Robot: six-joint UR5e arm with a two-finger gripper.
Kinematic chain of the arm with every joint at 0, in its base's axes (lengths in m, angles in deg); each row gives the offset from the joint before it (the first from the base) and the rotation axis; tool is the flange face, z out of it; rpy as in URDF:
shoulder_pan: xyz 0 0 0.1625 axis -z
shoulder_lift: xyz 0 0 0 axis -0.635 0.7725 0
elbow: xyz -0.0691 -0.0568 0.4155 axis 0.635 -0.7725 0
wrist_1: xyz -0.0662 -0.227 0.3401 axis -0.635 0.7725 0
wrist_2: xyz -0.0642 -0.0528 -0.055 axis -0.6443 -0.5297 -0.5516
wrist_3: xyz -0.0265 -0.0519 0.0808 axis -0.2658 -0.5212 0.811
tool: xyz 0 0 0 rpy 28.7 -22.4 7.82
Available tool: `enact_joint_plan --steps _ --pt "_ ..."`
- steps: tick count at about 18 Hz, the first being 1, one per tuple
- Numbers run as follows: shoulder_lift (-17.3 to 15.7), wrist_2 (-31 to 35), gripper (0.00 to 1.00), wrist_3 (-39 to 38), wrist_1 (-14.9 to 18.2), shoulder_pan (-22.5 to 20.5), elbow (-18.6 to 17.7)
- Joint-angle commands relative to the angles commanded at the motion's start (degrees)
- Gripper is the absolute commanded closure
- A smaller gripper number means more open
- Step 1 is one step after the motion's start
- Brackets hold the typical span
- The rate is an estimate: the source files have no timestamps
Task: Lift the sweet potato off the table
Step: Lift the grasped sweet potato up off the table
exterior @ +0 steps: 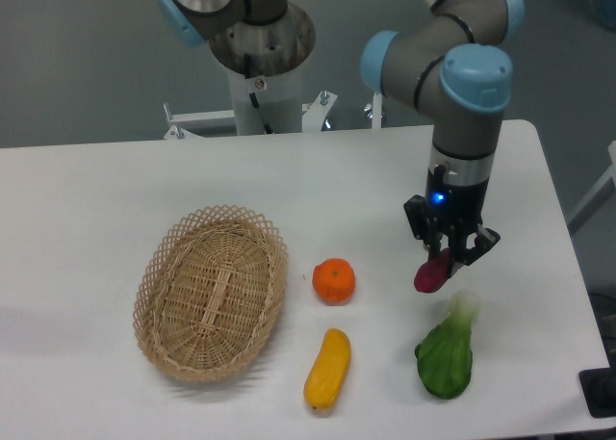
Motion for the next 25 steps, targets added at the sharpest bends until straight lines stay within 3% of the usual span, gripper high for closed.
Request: enact_joint_plan --steps 5,25 --pt "-0.27 -2.73 0.82 -4.59 -0.09 0.09 1.85" --pt "-0.09 -2.73 0.81 -4.68 -0.09 0.26 3.69"
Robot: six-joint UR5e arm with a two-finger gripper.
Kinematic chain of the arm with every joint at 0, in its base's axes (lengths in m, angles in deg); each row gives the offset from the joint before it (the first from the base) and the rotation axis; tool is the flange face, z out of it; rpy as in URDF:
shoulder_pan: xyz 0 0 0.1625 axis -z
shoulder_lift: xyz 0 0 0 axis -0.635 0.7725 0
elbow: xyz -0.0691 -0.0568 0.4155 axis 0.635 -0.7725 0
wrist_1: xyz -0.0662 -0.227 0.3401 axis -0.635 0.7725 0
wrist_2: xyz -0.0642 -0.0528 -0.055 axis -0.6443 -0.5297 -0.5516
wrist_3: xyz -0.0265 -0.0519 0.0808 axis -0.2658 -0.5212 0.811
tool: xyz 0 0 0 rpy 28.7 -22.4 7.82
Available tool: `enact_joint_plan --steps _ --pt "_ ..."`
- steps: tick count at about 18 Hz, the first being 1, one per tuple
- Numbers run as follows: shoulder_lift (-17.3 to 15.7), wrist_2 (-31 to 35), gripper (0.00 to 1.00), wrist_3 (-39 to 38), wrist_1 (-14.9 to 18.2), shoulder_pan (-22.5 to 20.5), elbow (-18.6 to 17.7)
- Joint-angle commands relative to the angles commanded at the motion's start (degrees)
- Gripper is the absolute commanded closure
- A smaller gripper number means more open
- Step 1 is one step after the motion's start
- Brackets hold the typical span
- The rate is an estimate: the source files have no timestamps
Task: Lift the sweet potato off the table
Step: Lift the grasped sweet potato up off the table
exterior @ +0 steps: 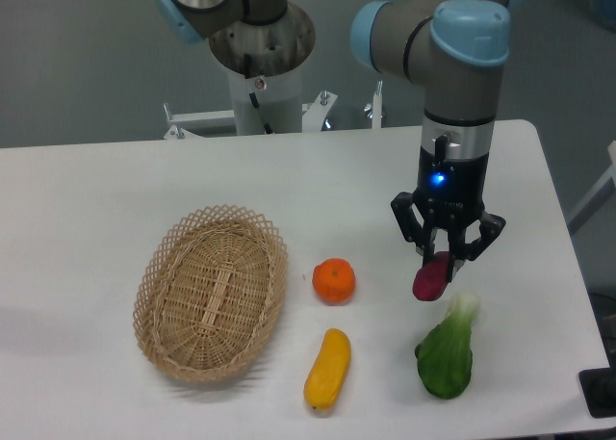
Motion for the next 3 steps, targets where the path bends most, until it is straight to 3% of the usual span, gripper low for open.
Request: enact_joint_plan --steps 3 --pt "0.0 0.0 0.81 0.0 0.09 0.0 0.0"
